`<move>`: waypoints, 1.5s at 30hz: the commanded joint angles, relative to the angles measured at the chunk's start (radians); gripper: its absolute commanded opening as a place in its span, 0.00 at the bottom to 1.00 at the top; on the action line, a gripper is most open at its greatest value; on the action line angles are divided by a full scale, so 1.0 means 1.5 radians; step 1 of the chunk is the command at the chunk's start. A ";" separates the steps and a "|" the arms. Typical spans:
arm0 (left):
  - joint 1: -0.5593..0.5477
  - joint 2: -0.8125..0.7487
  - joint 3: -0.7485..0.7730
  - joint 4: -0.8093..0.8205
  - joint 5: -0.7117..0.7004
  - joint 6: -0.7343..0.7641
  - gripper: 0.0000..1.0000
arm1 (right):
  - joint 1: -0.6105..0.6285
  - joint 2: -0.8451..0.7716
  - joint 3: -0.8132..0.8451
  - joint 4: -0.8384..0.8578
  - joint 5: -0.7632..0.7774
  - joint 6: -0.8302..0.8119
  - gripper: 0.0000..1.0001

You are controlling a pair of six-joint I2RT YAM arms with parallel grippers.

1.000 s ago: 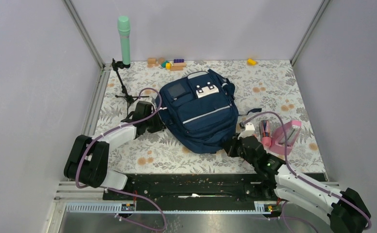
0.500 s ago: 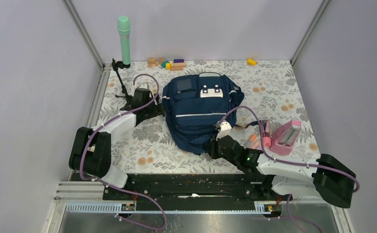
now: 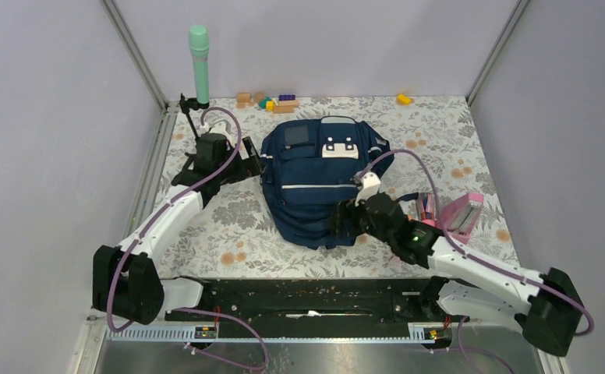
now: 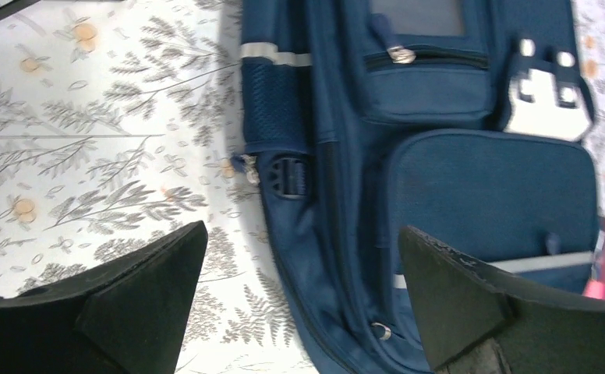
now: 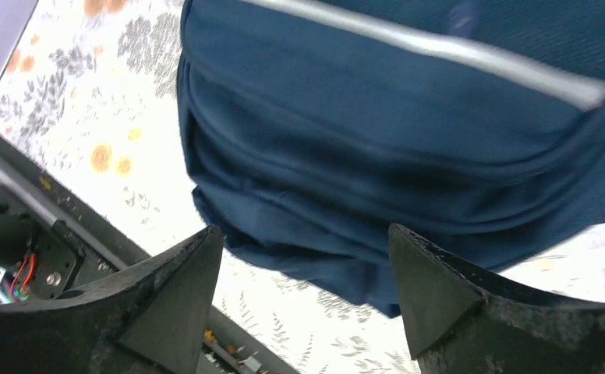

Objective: Pack the student bag
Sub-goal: Zip the student bag at the center of the board, then unzip the student bag at the center of the board.

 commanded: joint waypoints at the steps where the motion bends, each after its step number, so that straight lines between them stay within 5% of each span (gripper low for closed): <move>1: -0.001 0.004 0.105 -0.083 0.121 0.040 0.97 | -0.083 -0.056 0.063 -0.106 -0.041 -0.109 0.86; 13: -0.007 0.095 0.167 -0.100 0.268 0.067 0.97 | -0.304 0.092 0.145 -0.053 -0.167 -0.108 0.84; 25: -0.008 0.080 0.170 -0.115 0.303 0.082 0.99 | -0.320 0.236 0.194 -0.012 -0.248 -0.074 0.67; 27: -0.008 0.072 0.168 -0.116 0.299 0.085 0.99 | -0.320 0.231 0.181 -0.012 -0.260 -0.056 0.60; 32: -0.007 0.064 0.167 -0.116 0.297 0.086 0.99 | -0.299 0.207 0.148 0.046 -0.283 0.002 0.03; 45: -0.008 0.085 0.177 -0.137 0.274 0.109 0.99 | -0.122 0.189 0.117 0.145 -0.193 0.095 0.00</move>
